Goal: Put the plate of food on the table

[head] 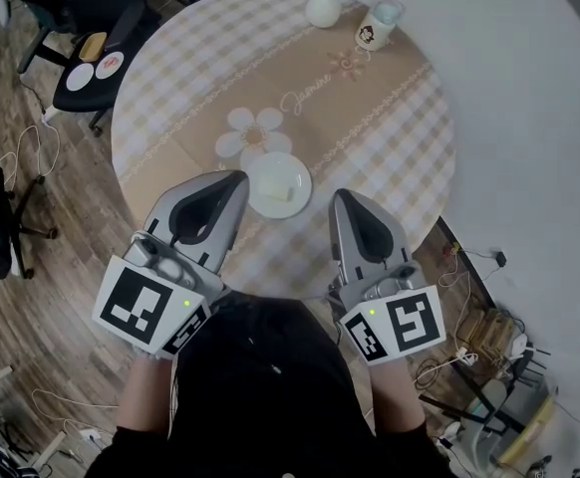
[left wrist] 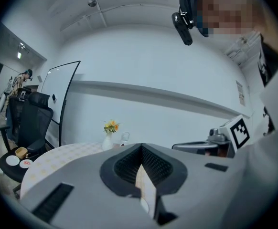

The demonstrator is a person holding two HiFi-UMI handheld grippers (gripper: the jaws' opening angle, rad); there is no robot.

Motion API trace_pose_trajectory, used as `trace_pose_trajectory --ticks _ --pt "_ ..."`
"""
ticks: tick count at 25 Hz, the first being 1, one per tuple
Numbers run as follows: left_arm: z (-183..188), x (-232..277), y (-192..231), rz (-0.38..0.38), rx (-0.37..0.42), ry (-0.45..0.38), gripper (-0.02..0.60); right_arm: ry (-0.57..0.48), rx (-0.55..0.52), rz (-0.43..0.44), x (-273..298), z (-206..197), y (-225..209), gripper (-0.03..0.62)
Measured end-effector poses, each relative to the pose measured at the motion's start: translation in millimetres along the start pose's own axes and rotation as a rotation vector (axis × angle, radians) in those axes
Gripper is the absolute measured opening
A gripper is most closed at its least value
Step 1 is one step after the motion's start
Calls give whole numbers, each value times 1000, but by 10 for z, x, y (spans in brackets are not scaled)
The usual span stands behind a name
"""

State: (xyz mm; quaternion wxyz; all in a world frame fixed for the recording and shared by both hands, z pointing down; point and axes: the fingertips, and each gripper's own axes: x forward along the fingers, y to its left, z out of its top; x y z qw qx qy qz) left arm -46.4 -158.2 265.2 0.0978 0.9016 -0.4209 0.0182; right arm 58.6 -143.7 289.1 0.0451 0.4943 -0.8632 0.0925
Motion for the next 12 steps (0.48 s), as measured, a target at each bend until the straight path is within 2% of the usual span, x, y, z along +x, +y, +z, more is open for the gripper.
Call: trace_pose_trajectory --ticks 12 --pt "-40 2 9 -9 -15 17 2 14 -11 31 41 11 104 0"
